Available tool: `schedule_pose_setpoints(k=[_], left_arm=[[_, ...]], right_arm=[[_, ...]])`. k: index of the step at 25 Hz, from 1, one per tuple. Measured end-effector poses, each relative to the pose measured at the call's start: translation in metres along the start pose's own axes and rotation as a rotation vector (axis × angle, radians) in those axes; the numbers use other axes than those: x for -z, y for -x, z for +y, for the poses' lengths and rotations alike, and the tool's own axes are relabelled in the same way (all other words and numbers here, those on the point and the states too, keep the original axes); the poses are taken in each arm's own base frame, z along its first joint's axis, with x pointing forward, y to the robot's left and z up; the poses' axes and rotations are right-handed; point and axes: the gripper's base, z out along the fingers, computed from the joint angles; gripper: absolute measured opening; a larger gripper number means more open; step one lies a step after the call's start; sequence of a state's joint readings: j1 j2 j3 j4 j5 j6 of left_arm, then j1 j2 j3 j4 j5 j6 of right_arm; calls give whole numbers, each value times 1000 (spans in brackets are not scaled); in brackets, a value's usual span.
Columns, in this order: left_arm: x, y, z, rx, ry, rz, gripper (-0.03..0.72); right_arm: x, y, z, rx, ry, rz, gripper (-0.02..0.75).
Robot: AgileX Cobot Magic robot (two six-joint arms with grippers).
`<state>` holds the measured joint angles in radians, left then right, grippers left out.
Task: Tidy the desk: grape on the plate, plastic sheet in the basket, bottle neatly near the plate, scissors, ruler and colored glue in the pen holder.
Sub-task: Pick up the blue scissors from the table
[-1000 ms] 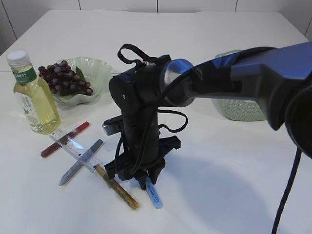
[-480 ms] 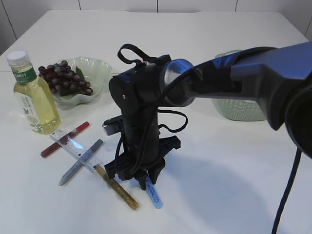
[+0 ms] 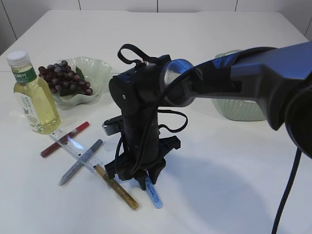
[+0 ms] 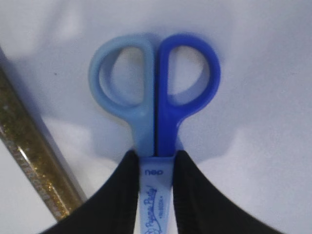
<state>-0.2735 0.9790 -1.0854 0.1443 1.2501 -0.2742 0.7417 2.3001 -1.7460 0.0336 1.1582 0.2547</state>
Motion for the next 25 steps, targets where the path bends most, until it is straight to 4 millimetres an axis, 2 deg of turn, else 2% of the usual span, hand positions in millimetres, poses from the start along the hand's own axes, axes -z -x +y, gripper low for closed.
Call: schedule_pose_setpoints(k=[25], left_arm=[[0,0,0,0,0,0,242]], right_arm=[[0,-1,-3,33,-35,14,200]])
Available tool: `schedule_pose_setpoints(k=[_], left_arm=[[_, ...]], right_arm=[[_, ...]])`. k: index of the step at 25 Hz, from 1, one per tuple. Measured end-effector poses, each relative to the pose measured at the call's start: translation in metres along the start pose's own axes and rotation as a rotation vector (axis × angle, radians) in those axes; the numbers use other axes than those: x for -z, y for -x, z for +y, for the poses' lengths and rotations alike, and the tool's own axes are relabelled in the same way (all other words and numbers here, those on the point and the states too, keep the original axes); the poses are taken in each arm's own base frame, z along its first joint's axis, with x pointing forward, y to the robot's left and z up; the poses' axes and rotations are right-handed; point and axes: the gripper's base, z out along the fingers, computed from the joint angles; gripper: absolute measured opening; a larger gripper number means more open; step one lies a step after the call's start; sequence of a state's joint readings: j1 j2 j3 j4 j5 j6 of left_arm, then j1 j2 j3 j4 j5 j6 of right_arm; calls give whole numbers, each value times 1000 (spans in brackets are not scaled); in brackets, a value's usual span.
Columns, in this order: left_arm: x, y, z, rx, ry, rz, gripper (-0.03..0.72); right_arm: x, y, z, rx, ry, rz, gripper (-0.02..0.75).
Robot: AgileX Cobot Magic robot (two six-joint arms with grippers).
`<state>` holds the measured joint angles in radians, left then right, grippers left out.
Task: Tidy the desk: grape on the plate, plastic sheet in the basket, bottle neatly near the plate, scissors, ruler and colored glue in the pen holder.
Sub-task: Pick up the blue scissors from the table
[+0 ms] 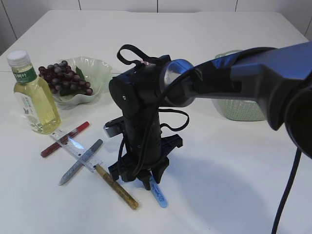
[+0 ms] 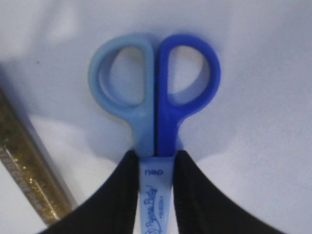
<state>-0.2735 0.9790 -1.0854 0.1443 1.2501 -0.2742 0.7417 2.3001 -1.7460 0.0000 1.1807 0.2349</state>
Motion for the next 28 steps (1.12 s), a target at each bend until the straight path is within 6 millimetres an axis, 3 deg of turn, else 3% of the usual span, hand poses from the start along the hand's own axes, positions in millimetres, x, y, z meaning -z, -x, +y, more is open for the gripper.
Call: schedule_pose_setpoints(k=[6,18,28], left_arm=[[0,0,0,0,0,0,242],[0,0,0,0,0,0,242],[0,0,0,1,-4,3,242]], right_arm=[[0,0,0,25,-1,5,201],[23,2,1,83,26,-97,201],[63,-9,-1,134,59,-304,202]])
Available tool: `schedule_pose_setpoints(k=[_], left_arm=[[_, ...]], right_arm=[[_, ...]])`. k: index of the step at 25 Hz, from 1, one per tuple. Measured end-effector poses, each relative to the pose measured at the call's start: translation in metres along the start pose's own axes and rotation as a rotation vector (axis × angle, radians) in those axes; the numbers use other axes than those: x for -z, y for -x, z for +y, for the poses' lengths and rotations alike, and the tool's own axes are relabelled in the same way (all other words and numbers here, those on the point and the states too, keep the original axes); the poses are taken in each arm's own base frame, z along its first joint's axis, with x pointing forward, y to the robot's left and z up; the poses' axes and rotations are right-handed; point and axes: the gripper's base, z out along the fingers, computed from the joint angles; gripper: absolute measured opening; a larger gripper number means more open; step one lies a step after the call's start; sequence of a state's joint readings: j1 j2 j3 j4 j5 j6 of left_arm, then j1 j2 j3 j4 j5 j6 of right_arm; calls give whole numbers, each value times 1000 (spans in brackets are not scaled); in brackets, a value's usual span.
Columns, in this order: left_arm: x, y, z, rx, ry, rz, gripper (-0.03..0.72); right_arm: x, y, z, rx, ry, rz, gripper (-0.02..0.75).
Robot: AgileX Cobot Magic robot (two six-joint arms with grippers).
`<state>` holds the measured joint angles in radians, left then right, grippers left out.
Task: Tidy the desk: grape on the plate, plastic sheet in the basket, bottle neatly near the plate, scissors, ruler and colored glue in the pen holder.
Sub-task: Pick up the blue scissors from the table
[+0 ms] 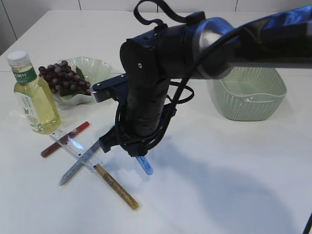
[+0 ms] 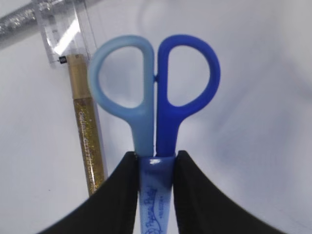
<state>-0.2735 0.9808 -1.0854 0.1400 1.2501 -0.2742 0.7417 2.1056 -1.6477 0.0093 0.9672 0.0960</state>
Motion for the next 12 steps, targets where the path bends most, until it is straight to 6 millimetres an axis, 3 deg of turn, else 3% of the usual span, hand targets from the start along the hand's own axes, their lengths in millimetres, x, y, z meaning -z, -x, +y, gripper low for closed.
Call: schedule_pose_setpoints(k=[6,12], left_arm=[[0,0,-1,2,-6,2,242],[0,0,-1,4,-12,3,242]], right_arm=[[27,-12,-2,19,12,-209,202],[37,-39,-5,40,19,-427,202]])
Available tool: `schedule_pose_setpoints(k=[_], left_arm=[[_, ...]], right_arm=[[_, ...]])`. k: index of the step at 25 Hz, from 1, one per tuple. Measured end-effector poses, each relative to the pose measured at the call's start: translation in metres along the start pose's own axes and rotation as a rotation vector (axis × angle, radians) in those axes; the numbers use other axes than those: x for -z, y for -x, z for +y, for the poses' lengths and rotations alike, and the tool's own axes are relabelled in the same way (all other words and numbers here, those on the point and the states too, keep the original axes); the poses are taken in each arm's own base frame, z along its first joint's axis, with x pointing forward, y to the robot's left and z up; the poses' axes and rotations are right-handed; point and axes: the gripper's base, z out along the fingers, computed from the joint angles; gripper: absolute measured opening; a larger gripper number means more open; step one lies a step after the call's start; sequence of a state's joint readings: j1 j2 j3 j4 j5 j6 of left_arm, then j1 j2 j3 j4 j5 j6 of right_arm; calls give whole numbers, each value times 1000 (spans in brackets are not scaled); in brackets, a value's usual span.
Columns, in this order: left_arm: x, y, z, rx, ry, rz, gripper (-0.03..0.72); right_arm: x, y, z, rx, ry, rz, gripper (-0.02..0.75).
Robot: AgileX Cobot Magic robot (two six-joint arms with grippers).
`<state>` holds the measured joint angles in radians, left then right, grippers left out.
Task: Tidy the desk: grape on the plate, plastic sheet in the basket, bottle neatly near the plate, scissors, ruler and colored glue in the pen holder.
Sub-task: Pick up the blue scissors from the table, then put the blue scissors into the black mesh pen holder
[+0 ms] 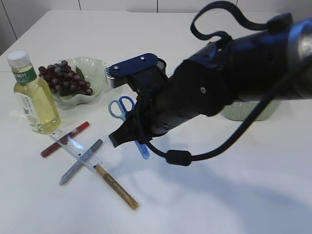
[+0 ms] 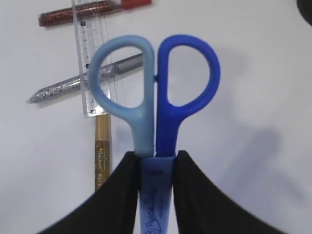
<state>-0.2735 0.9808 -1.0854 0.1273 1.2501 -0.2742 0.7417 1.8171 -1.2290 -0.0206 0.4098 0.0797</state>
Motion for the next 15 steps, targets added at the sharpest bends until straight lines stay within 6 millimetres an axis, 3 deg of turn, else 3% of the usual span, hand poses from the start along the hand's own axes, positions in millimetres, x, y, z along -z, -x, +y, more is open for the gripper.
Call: schedule_pose_setpoints(k=[3,7,15], left_arm=[[0,1,0,0,-4,-13,242],[0,4,-1,1,-13,-40,242],[0,8,-2,1,-26,-83,242]], right_arm=[[8,-6,-1,34,-3,-96,202],[15,4,-6,68,-14,-221,202],[21,20,-46,16,-77,-411,202]])
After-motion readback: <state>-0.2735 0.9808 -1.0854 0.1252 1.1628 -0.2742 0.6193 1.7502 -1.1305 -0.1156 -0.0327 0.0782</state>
